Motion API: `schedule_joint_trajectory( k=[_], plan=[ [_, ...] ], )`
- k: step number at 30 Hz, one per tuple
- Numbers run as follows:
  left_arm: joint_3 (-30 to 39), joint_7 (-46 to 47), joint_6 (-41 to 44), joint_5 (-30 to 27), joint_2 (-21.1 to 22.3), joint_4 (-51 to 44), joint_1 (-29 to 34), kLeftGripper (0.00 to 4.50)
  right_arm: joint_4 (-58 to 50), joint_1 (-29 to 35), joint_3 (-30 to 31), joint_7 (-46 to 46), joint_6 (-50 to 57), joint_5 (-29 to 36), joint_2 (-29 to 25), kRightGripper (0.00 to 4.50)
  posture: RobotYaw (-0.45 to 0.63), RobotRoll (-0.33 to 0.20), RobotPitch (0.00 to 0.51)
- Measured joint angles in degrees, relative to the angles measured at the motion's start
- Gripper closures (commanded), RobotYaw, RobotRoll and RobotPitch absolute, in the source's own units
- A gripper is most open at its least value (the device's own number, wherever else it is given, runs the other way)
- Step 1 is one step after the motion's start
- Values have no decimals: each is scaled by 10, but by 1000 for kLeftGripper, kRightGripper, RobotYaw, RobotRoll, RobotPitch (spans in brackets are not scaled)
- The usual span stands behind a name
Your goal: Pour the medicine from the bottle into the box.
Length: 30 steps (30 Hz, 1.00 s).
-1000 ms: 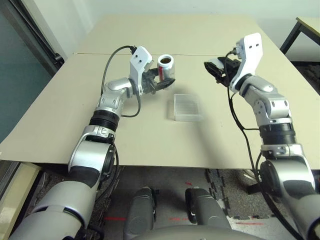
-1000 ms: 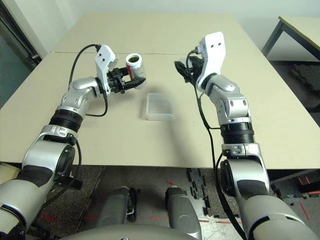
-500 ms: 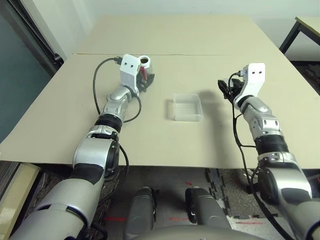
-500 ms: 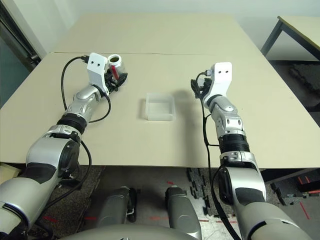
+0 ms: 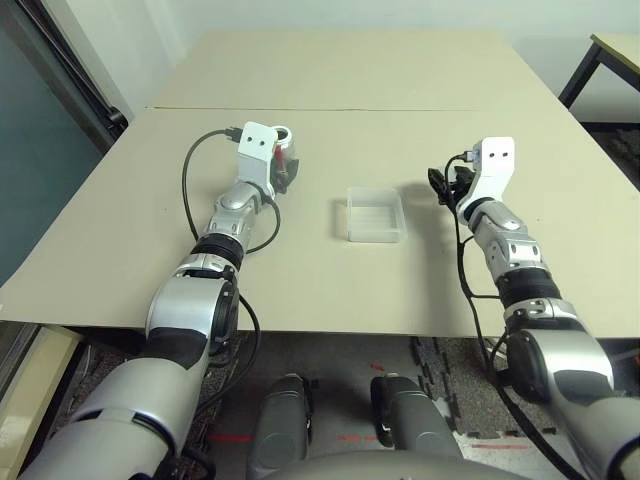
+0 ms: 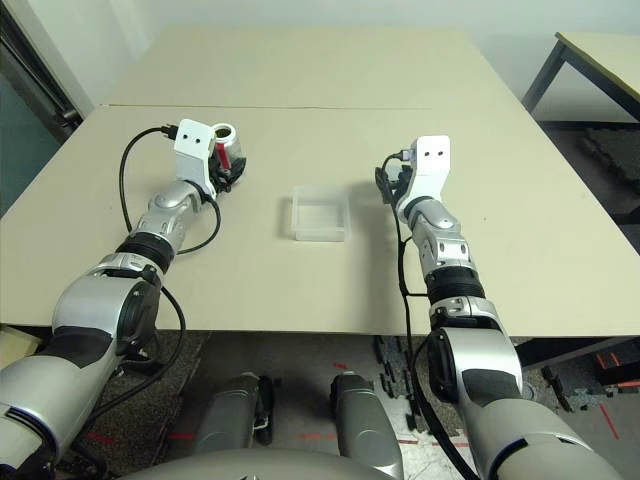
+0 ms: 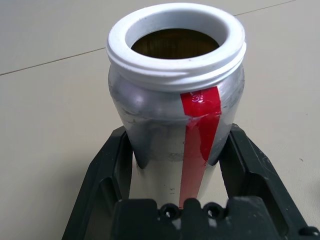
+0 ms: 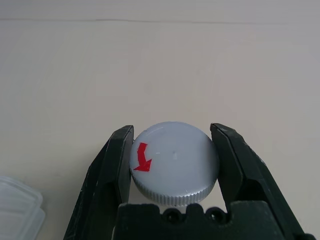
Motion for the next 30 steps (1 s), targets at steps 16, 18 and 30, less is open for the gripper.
schedule_joint_trajectory(
  k=[16,18,30],
  plan=[
    [2,0,0,1,0,9,0,1789,3,0,13,10,19,-8,1,0,-26,0,72],
    [6,0,0,1,0,13,0,1789,-1,0,13,9,21,-7,1,0,-27,0,70],
    [14,0,36,7,19,19,0,1789,-238,123,-7,23,124,30,-30,0,-41,0,61]
  ],
)
